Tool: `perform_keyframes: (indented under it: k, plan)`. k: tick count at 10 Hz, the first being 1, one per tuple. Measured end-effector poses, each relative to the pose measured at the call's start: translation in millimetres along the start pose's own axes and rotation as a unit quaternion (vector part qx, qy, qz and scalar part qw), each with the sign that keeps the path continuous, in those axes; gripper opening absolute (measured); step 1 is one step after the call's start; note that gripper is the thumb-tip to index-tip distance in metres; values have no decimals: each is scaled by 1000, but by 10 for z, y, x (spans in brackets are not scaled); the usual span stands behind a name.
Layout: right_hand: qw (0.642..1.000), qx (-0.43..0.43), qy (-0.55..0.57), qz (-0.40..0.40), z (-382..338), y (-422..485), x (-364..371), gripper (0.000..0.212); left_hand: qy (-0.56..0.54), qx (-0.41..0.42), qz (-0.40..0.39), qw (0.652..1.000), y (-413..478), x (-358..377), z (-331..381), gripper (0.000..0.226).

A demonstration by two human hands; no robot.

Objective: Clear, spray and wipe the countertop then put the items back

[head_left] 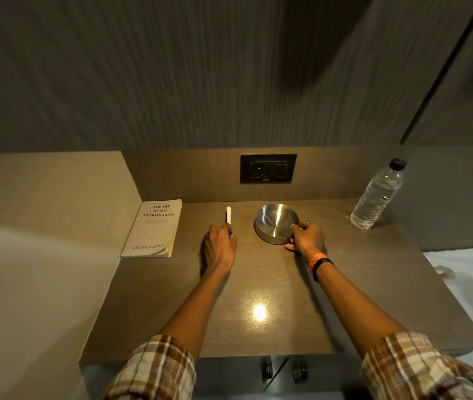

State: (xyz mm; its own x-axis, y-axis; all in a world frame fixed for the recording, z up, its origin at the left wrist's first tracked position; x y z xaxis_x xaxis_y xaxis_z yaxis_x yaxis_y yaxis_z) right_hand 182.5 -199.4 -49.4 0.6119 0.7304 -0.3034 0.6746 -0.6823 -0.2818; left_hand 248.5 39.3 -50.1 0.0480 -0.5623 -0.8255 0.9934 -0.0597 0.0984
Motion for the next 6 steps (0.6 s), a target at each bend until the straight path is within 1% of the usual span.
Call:
perform_keyframes:
  k: [1, 2, 3, 4, 5, 6]
  plan:
    - [998, -32, -51, 1, -2, -46, -4, 24, -10, 12, 0, 1000, -22, -18, -28, 25]
    - [993, -65, -102, 14, -54, -99, -24, 26, -9, 23, 4, 1000, -45, -20, -43, 33]
    - [963, -124, -239, 21, -95, -229, -26, 38, 43, 55, 27, 997, -166, 6, -24, 44]
    - [916, -189, -353, 39, -129, -390, -46, 45, 82, 91, 45, 991, -327, -3, 22, 47]
    - [858, -236, -448, 80, -35, -656, -199, 55, 116, 148, 45, 981, -694, 36, 131, 56]
    - [828, -274, -483, 71, 71, -809, -321, 60, 118, 187, 26, 975, -926, 126, 197, 65]
Point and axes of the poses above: each hand's wrist, its own y-axis towards the middle knuckle, its own x-axis out of the palm, z = x × y, the point moved 6 cm from there along y, towards the middle knuckle
